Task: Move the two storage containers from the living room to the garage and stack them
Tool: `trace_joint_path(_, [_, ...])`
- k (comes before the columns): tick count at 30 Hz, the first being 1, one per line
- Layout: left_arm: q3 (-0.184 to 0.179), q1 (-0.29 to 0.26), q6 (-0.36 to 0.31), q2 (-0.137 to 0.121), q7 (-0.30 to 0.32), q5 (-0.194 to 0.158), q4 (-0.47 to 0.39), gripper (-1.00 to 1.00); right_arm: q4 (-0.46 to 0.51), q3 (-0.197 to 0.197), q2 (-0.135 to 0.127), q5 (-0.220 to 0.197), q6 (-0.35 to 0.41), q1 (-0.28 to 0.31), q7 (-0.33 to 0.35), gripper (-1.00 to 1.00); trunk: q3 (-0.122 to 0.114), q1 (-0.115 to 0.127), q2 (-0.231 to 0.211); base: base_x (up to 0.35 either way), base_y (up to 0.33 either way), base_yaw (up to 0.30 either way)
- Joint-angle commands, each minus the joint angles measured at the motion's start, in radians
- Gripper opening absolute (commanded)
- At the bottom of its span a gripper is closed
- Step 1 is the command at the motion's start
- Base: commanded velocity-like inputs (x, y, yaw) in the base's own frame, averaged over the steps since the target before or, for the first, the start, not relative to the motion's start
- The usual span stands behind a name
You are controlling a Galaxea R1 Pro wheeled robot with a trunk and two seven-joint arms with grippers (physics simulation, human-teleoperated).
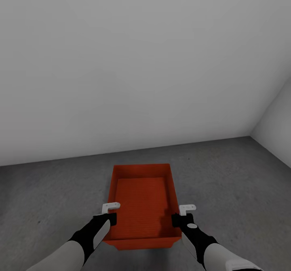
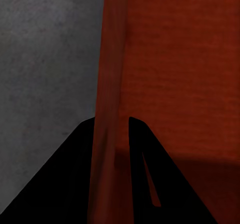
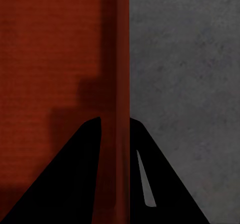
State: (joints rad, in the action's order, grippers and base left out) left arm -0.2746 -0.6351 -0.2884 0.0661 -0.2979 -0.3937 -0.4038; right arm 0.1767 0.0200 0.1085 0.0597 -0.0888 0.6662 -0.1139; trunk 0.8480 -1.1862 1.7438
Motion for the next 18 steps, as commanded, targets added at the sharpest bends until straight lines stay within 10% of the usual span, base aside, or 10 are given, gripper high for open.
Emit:
trace_joint_path(1, [0.037, -0.001, 0.049, -0.002, -0.014, 0.026, -0.004, -1.00, -0.003, -0.001, -0.013, 0.003, -0.003, 0.000, -0.051, -1.00, 0.001, 0.000, 0.000, 0.000, 0.000, 0.000])
trace_joint_path(18, [0.037, -0.001, 0.049, -0.002, -0.014, 0.027, -0.006, -1.00, -0.004, -0.001, -0.013, 0.007, -0.003, 0.000, -0.052, -1.00, 0.001, 0.000, 0.000, 0.000, 0.000, 0.000])
